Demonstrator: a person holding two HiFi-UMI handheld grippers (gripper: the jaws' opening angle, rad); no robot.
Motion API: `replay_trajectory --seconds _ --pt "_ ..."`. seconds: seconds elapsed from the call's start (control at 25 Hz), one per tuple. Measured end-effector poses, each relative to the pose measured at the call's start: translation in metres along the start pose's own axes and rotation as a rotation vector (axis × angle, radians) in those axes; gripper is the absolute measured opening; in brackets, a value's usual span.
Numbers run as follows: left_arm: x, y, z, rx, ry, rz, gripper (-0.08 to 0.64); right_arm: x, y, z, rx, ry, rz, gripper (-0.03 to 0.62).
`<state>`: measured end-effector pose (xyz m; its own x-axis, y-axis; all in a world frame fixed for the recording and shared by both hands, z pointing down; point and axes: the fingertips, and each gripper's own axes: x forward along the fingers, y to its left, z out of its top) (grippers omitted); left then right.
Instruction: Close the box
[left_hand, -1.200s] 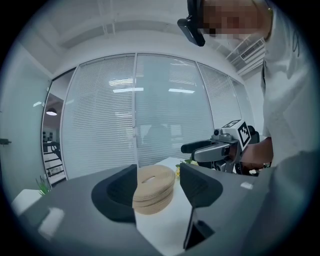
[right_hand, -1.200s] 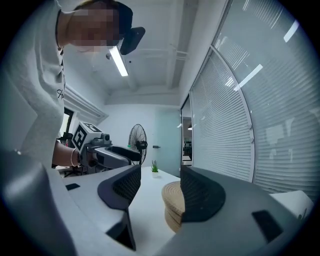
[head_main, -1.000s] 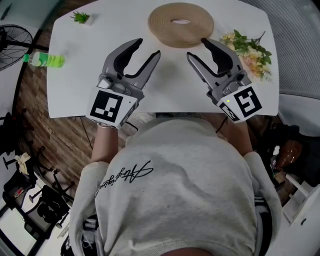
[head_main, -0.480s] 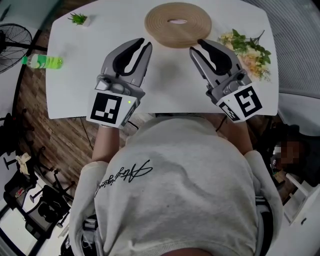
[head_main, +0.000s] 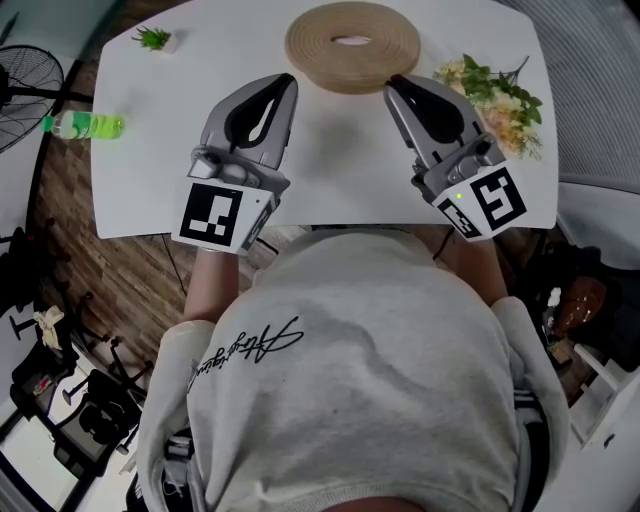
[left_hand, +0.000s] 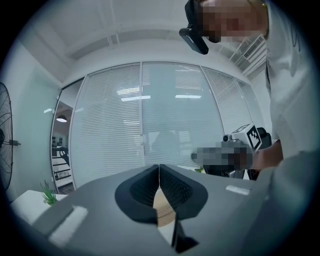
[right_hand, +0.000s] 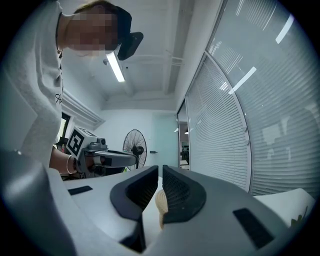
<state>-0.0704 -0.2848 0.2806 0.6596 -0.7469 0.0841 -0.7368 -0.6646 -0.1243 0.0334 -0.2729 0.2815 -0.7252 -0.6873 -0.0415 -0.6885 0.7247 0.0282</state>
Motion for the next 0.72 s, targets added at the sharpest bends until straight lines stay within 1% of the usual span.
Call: replay_trajectory --seconds 0.2,0.36,0.52,0.72 --pt "0.0016 0.0028 -0.0005 0.000 0.003 0.007 0.001 0.0016 -0.0018 0.0011 -0.011 0.000 -0.002 0.010" --pt "0.0027 0.0013 0.0074 -0.017 -0.052 0.003 0.000 0.0023 -0.0016 0.0014 -0.017 0.003 -0.006 0.002" --pt "0.0008 0.0031 -0.0014 -0.027 -0.013 0.004 0.000 0.0021 -0.0019 0.0025 -0.011 -0.005 -0.007 0.002" --pt "0.0006 0.0023 0.0005 -0.031 -0.032 -0.009 0.000 0.0027 0.0008 0.0017 -0.019 0.002 0.004 0.002"
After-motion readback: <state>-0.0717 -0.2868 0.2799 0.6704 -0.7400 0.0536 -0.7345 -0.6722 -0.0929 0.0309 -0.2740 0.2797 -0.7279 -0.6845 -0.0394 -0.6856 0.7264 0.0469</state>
